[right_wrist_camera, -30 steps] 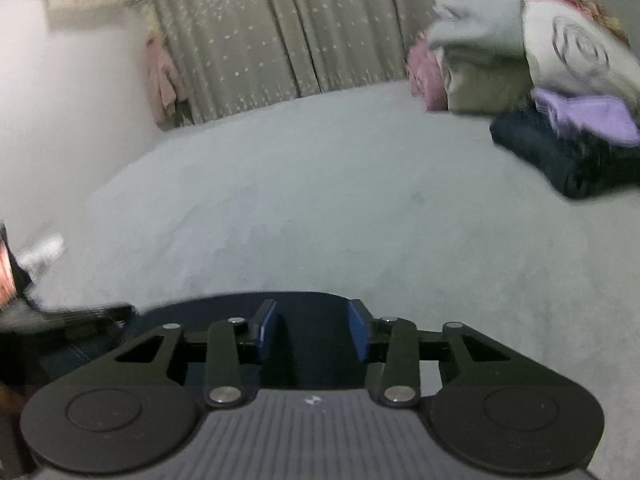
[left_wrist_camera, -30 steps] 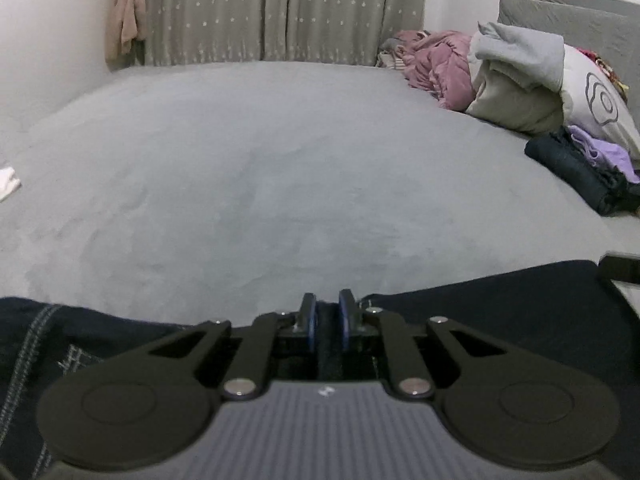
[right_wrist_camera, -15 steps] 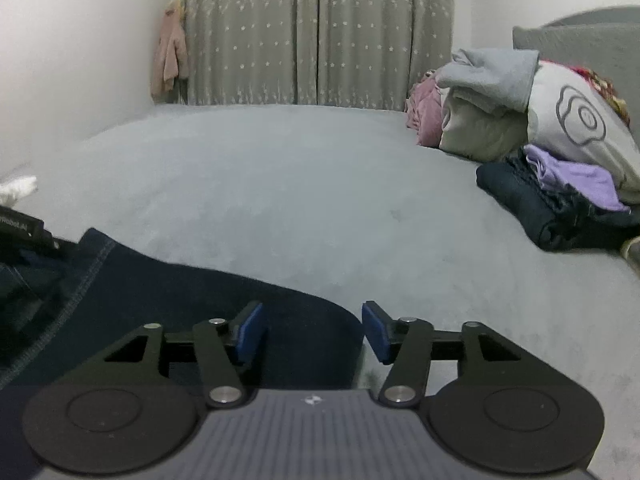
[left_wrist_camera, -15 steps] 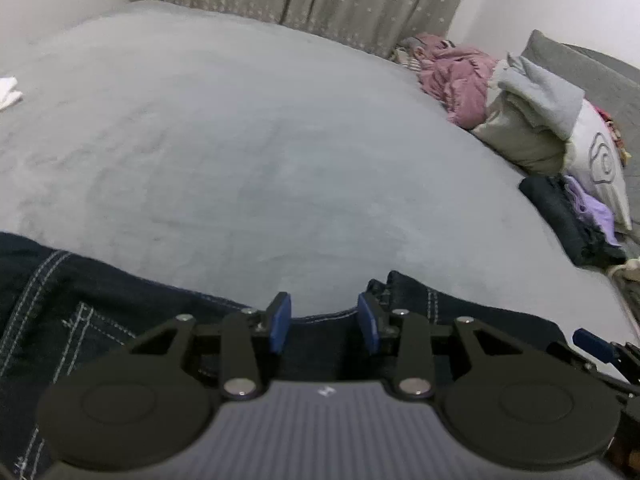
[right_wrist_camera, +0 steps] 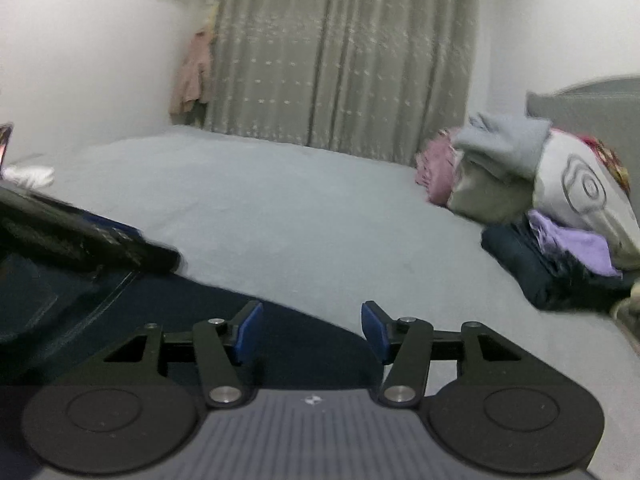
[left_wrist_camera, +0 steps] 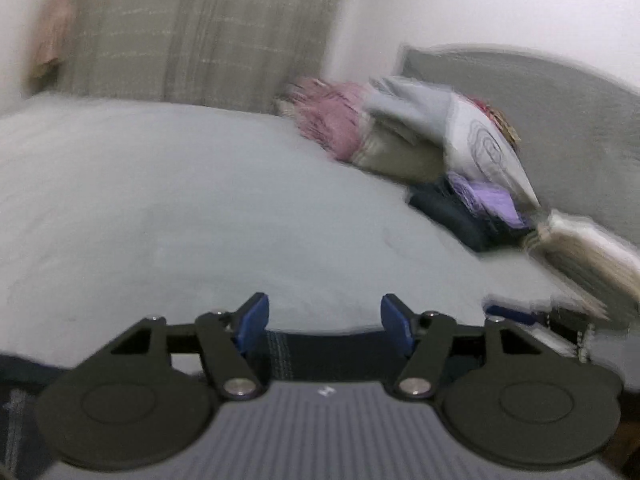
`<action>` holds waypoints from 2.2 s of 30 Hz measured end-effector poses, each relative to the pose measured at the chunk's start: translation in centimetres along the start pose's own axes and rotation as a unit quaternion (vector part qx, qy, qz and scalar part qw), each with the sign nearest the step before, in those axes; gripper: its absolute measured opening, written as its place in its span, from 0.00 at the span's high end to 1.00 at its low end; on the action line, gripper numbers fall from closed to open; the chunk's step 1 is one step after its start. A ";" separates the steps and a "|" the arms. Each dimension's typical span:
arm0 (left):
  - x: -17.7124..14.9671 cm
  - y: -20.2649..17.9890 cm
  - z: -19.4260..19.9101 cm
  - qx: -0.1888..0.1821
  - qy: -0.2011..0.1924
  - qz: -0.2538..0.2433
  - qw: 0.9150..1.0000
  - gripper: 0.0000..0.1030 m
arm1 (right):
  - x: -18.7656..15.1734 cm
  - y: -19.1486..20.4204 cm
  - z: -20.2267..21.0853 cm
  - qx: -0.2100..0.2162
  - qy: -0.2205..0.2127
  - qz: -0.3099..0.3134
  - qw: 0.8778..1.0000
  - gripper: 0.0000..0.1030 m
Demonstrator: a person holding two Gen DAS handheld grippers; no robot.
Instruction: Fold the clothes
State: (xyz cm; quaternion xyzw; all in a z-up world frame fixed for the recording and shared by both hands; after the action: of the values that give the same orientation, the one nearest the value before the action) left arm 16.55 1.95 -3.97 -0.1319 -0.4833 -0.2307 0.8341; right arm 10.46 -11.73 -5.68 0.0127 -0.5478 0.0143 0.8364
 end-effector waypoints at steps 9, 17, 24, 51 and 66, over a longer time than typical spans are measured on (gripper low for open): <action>-3.0 -0.7 -2.2 -0.008 0.011 -0.062 0.998 0.37 | -3.7 1.5 0.4 0.000 0.013 0.083 0.996 0.46; -2.3 -0.4 1.4 0.009 -0.027 -0.027 0.999 0.18 | -2.1 1.5 1.8 -0.003 0.013 0.069 0.998 0.34; -3.3 -0.2 4.8 0.067 0.002 -0.035 0.997 0.15 | -1.2 2.8 2.1 -0.009 0.040 0.074 0.996 0.27; -9.3 15.1 16.9 0.297 0.064 0.185 0.935 0.00 | 0.9 6.4 1.1 0.023 0.060 0.029 0.997 0.22; -13.3 19.8 18.0 0.223 0.045 0.400 0.888 0.07 | 1.0 8.5 2.0 0.078 0.065 0.032 0.994 0.22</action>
State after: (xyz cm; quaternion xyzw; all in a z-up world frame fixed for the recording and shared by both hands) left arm 7.63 30.35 -6.48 -0.1137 -0.3903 0.2304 0.8841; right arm 8.73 -3.30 -3.95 0.0590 -0.4896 0.0843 0.8659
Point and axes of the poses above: each gripper's, at about its wrist camera, not at the fingertips, and z roughly against the way its jaws point, y to its left, x to its top, the point moved 3 cm from there along -z, roughly the way its jaws point, and after that the axes turned 12 degrees about -z, right-handed, at the moved point
